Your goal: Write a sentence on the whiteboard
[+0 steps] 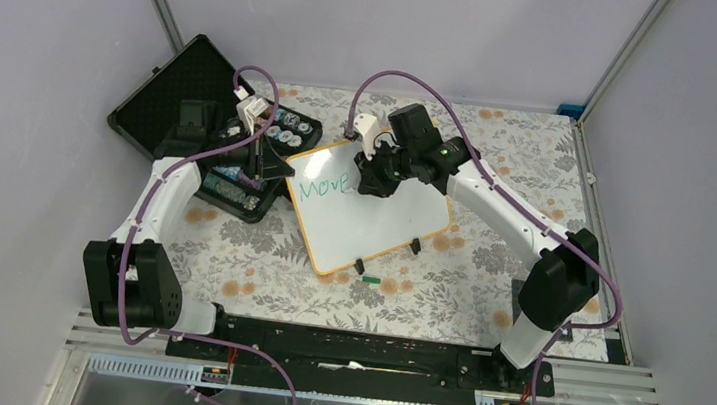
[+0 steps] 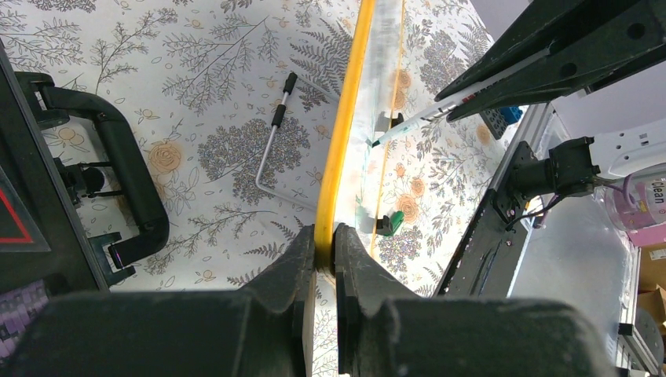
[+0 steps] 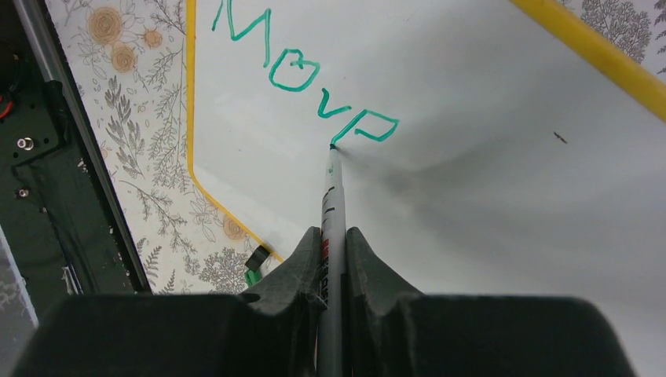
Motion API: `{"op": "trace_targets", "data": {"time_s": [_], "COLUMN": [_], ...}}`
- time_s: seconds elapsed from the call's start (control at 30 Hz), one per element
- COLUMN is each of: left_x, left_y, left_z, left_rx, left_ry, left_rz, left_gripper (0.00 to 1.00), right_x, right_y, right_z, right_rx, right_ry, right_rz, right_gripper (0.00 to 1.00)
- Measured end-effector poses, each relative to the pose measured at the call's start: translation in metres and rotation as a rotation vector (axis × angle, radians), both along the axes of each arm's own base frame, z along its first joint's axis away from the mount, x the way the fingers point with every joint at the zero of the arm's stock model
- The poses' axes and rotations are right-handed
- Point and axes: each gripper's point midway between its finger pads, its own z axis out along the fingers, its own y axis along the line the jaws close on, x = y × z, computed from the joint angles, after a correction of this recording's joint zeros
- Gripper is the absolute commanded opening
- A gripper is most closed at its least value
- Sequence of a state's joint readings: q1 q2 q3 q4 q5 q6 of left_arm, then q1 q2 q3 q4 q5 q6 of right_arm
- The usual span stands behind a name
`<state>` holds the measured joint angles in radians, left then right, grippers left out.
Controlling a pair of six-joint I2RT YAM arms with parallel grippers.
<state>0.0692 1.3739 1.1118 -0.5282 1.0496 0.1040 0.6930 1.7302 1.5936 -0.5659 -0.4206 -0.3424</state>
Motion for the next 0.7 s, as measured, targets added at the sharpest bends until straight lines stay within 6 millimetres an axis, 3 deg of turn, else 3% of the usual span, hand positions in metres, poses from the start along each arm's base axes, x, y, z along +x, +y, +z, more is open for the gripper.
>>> {"op": "trace_targets", "data": {"time_s": [0.3,0.7], "left_x": [0.0,0.0], "left_y": [0.0,0.0], "left_z": [0.0,0.0], "left_rx": [0.0,0.0], "left_ry": [0.0,0.0], "left_rz": [0.0,0.0], "left_gripper": [0.0,0.0], "right_x": [-0.001,0.012], "right_y": [-0.004,-0.019], "right_z": [-0.002,0.006], "right_rx": [-0.01,-0.012], "right_ry": [-0.003,-0.033], "right_rz": [-0.009,-0.059], "right_gripper": [0.0,0.0]}}
